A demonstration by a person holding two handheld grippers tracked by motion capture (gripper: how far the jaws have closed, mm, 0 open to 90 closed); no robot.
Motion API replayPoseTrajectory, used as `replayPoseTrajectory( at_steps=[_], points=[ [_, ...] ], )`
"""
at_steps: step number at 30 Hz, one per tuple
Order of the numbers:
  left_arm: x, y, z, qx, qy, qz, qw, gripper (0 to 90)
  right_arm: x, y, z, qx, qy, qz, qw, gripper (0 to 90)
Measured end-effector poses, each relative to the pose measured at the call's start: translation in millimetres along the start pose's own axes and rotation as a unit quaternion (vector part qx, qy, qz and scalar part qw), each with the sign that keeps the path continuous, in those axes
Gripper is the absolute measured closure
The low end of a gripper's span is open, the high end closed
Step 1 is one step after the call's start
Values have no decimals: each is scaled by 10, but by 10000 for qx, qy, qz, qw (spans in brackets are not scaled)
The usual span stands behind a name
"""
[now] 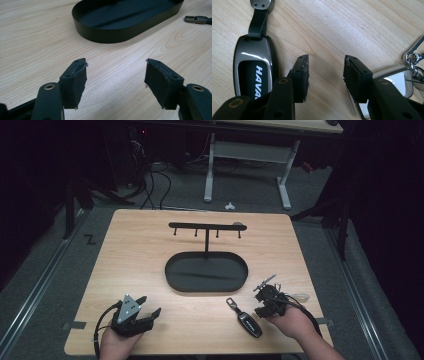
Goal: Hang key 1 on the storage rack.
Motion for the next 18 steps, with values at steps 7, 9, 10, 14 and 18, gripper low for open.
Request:
replayPoseTrajectory(
  at_steps=[7,9,10,14,18],
  points=[
    [10,13,3,31,0,-21,10000,336,-59,14,31,97,-20,-458,9989,525],
    [11,12,1,34,0,-23,10000,334,-76,32,24,64,-88,-613,9981,516],
    [10,12,0,34,-8,-17,10000,334,-85,32,18,53,-93,-671,9977,513],
    [13,12,-7,29,-16,-10,10000,332,-145,0,-2,-34,-161,-834,9964,511],
    [16,8,-12,52,-29,-7,10000,331,-219,-68,-27,-80,-173,-897,9958,490]
  ],
)
Point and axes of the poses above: each handheld gripper's, and its own axes: y roughly forward along the jaws, x roughly out of its underside, z roughly to its right, the point moved 3 cm from there along y, roughly forward along the jaws, and after that the axes turned 5 degrees about -x, right-handed, at the moved point
